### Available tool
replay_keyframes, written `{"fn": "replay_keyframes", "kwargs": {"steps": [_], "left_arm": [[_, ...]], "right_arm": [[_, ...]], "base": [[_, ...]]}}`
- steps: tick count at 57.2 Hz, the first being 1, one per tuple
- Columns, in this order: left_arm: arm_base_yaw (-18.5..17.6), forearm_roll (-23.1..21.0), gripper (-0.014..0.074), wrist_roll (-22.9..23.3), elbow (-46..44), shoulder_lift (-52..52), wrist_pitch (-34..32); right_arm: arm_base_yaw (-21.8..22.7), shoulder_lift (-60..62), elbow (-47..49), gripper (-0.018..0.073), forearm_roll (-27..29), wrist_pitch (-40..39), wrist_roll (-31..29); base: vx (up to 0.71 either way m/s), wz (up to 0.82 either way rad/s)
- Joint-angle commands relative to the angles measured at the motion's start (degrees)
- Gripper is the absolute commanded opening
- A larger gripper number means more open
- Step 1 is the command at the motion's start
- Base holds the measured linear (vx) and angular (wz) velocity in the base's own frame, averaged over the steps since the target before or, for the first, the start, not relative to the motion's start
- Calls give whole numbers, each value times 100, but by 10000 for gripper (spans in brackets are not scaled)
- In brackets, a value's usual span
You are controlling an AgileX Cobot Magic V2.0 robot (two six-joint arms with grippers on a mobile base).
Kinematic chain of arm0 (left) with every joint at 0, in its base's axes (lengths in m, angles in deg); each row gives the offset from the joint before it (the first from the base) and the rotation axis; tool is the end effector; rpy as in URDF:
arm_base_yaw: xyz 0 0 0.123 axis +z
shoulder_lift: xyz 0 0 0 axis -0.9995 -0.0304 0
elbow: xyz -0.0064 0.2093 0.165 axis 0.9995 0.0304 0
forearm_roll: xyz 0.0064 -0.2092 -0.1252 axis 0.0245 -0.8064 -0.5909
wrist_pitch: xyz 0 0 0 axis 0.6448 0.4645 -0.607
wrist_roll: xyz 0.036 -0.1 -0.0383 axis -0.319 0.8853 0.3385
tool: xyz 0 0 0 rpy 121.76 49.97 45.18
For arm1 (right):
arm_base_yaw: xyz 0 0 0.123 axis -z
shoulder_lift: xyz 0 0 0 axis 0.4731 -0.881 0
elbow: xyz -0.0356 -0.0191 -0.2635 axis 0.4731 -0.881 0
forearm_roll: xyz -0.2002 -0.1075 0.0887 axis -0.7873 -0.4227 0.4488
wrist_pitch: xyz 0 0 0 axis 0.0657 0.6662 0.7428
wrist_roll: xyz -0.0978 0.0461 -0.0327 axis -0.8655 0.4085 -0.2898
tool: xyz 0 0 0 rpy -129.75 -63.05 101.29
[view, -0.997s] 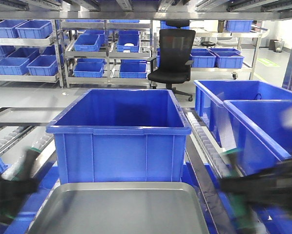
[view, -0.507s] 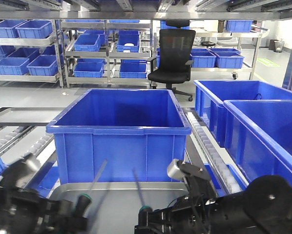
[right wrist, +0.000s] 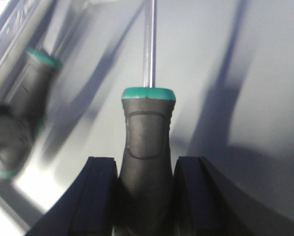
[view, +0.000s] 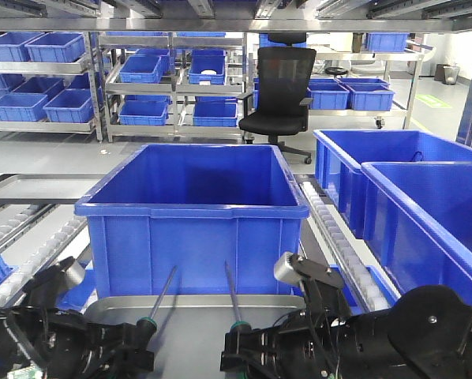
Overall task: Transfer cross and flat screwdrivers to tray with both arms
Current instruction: 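Lower both held screwdrivers toward the silver tray, then open both grippers to lay the screwdrivers on the tray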
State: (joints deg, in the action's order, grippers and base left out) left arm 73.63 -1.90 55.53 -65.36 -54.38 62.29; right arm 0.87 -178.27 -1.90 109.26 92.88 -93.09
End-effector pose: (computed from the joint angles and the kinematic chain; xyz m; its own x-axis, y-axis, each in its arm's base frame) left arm 0.2771 -0.1298 0.2279 -0.9081 -0.1168 -0.4021 0.1639 0.7846 -0.5980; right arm 0.2821 0.1893 0.2263 -0.8450 0.0831 -0.5283 -0.2745 0.7805 0.5617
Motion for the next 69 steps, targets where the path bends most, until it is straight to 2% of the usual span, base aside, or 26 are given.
{"fn": "replay_keyframes", "kwargs": {"steps": [1, 12, 22, 31, 38, 47, 54, 69], "left_arm": [[-32, -381, 6, 53, -178, 166, -265], [-32, -381, 26, 48, -178, 166, -422], [-32, -381, 107, 42, -178, 166, -450], [-32, -377, 239, 37, -178, 166, -443], [-32, -359, 355, 3, -178, 166, -400], [-26, -359, 437, 3, -178, 166, -388], [-26, -359, 447, -2, -178, 172, -379], [-26, -211, 428, -381, -178, 484, -156]], "right_arm": [[9, 207, 167, -8, 158, -433, -36], [9, 207, 167, -1, 149, -510, -66], [9, 207, 167, 62, 149, -498, -66], [9, 207, 167, 206, 154, -496, -57], [9, 207, 167, 366, 154, -468, -57], [9, 207, 167, 515, 154, -456, -57], [9, 207, 167, 549, 148, -456, -67], [9, 423, 167, 524, 108, -434, -328]], "base": [[0, 0], [0, 0], [0, 0], [0, 0], [0, 0], [0, 0], [0, 0], [0, 0]]}}
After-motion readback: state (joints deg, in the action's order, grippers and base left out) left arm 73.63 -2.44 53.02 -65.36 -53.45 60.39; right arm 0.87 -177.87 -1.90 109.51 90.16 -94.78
